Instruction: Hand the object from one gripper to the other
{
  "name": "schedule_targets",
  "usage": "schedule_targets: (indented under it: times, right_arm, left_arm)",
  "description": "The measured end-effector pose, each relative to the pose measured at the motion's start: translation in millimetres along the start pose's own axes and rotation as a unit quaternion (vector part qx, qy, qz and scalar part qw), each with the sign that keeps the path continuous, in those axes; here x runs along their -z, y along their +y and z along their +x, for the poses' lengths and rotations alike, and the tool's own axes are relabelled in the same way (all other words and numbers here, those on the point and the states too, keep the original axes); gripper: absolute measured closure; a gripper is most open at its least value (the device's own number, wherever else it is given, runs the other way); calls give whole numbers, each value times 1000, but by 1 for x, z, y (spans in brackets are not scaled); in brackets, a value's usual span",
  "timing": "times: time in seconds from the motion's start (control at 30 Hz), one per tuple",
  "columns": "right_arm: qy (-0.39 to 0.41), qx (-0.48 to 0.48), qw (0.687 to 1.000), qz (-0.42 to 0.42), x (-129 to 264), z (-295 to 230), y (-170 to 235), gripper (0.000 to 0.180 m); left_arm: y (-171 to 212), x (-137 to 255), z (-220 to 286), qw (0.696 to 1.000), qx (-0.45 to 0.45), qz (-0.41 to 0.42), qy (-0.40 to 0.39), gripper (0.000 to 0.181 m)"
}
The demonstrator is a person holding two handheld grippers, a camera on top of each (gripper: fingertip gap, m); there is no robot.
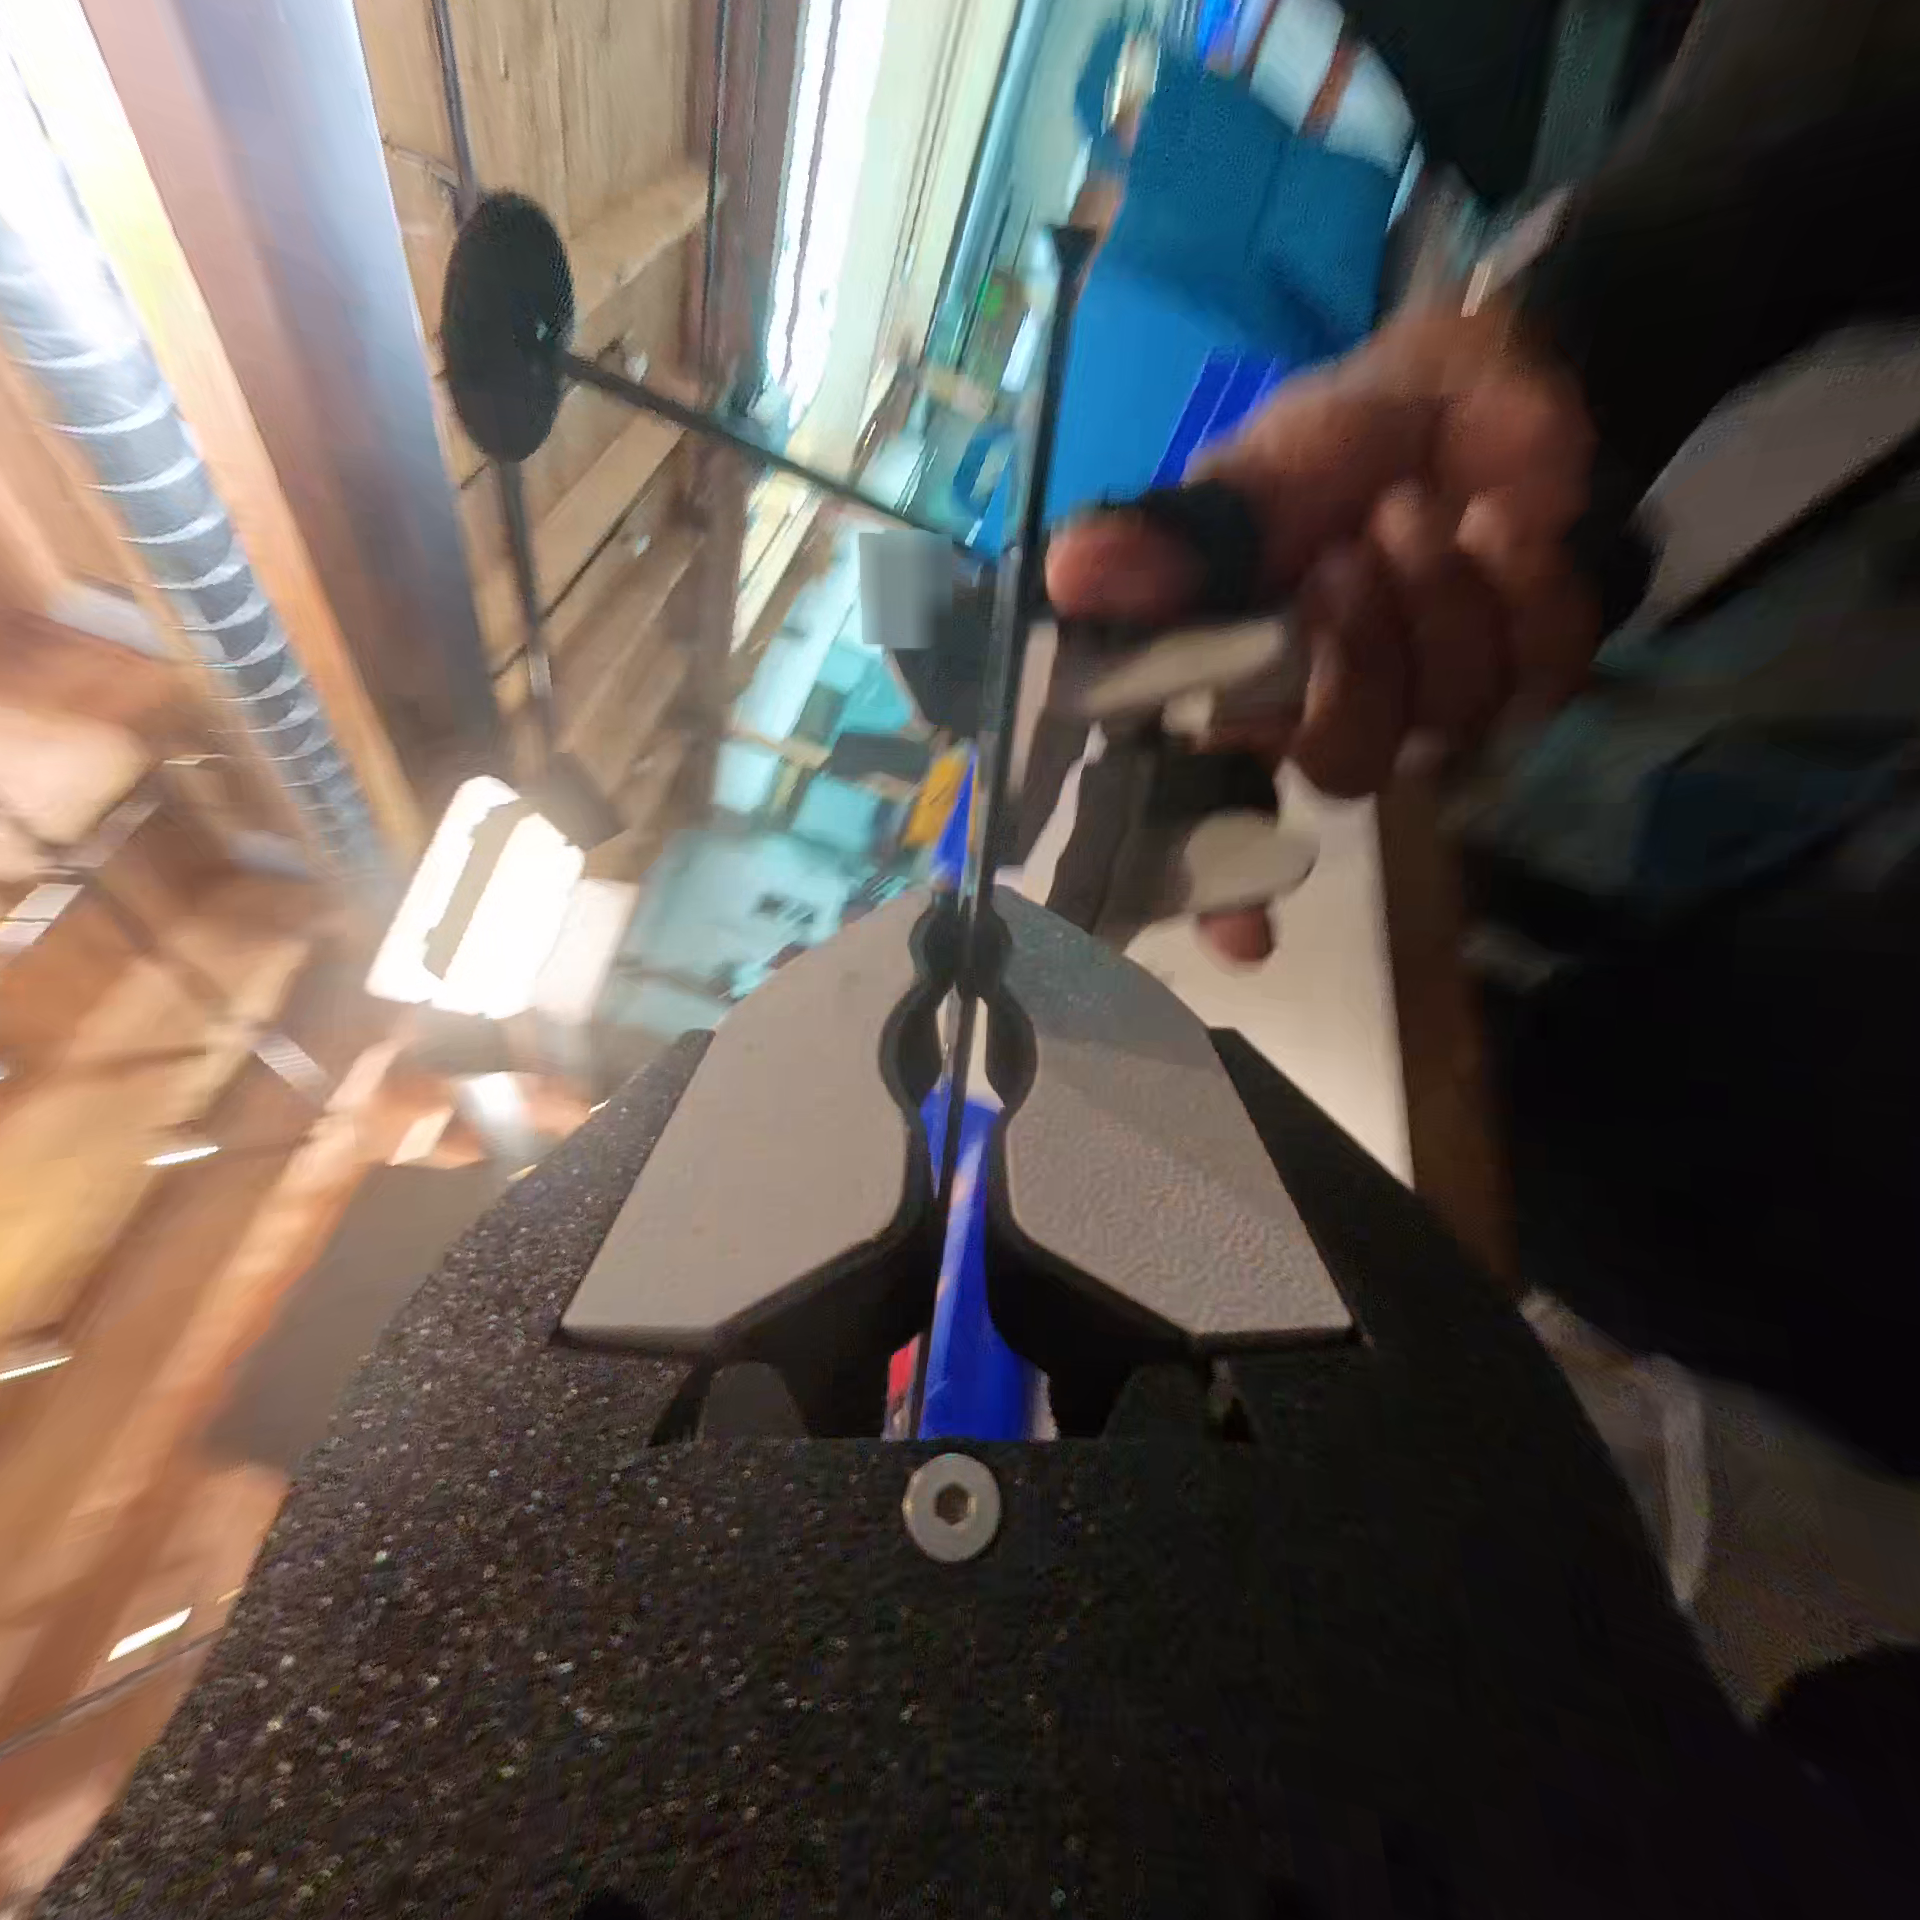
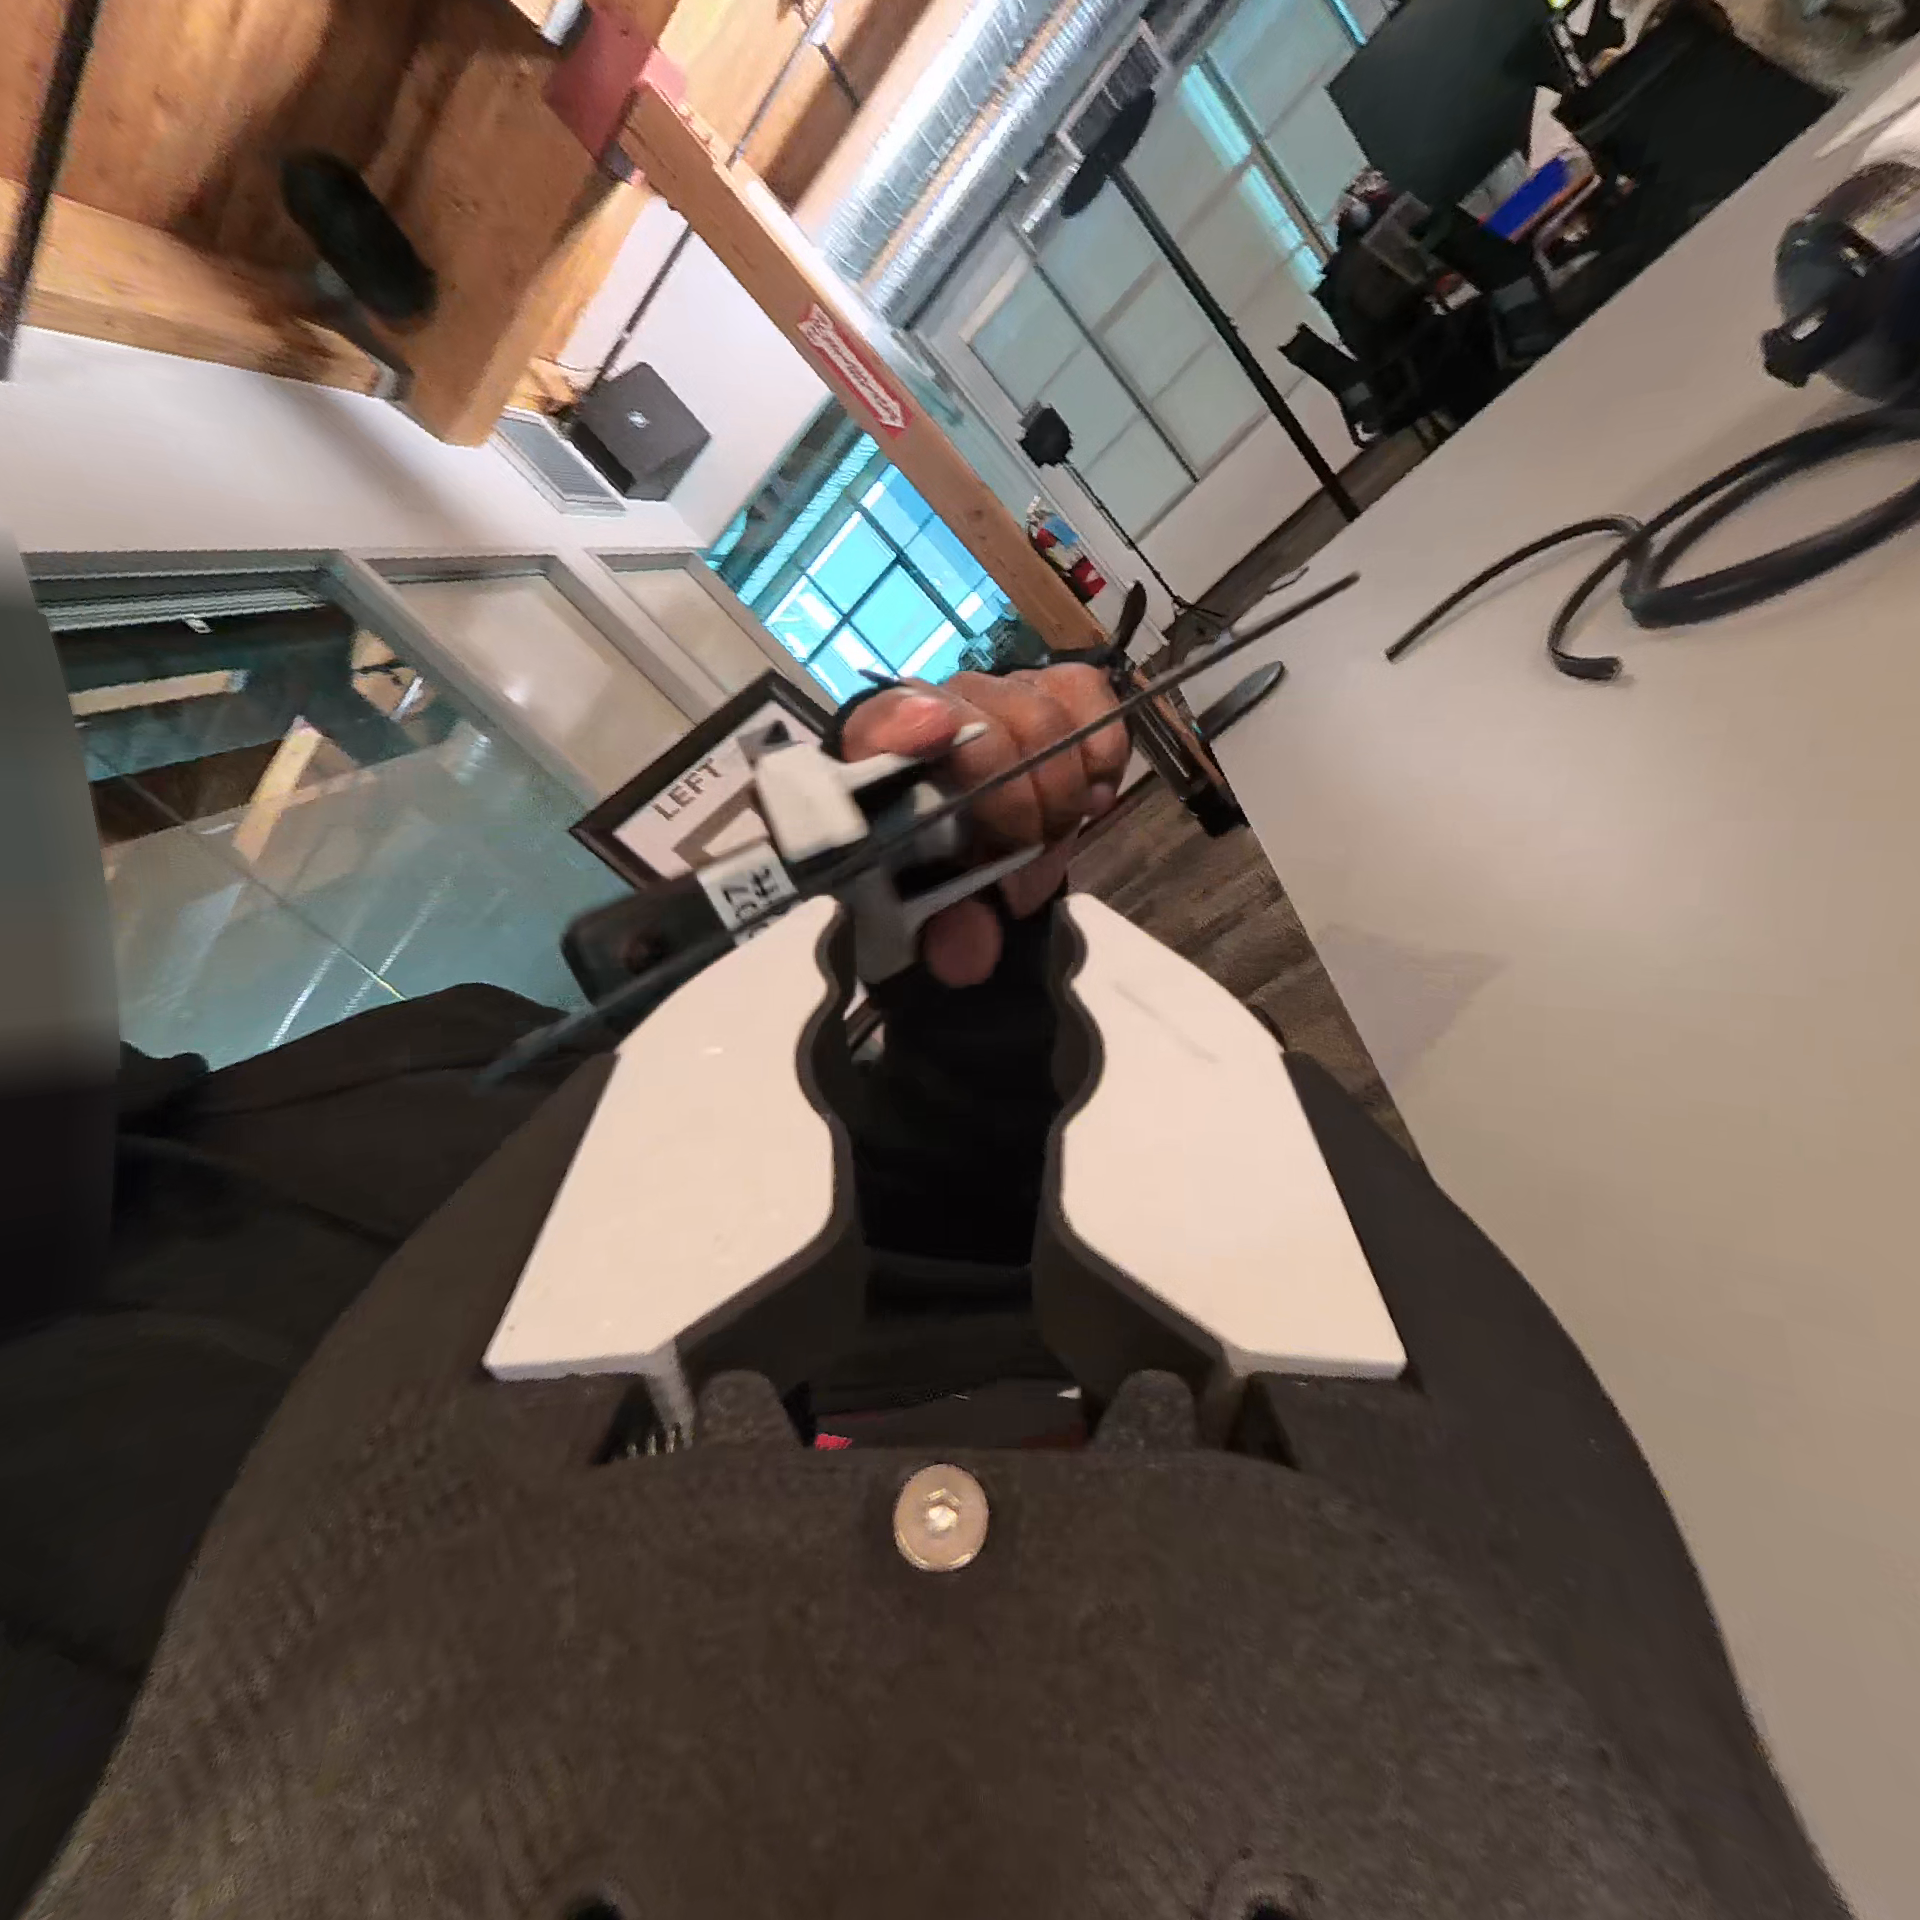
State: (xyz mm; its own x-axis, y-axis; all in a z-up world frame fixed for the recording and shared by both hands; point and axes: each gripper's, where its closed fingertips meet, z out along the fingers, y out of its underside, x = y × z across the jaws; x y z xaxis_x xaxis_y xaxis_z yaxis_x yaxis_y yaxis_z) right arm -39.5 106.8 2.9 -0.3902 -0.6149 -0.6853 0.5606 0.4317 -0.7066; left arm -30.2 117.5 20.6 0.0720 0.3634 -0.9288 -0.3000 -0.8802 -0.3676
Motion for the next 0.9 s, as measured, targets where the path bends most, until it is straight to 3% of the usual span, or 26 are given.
schedule_targets:
  times: [0.07, 0.3, 0.53, 0.7, 0.73, 0.8, 0.9]
  right_arm:
    - [-6, 2, 1000, 9, 3, -2, -4, 145]
    - [-33, -3, 999, 29, 12, -10, -15, 141]
    - [-35, -9, 999, 30, 20, -3, -19, 137]
    - [-25, 23, 998, -54, -3, -9, 12, 136]
    - [-19, 28, 996, -78, -8, -8, 21, 141]
    - [-14, 45, 993, -108, -13, -6, 35, 170]
    - [35, 76, 993, -89, -8, 11, 28, 178]
  left_arm:
    - [15, -1, -6, 995, -80, -57, -33, 178]
    - [21, 1, -19, 963, -245, -88, -74, 179]
    - [14, 4, -7, 936, -349, -46, -18, 179]
    - [15, 2, 7, 908, -418, -27, 23, 178]
    - [15, 0, 8, 903, -429, -22, 21, 173]
    - [18, -5, 11, 900, -434, -22, 23, 161]
    - [33, -8, 3, 919, -390, -53, 3, 144]
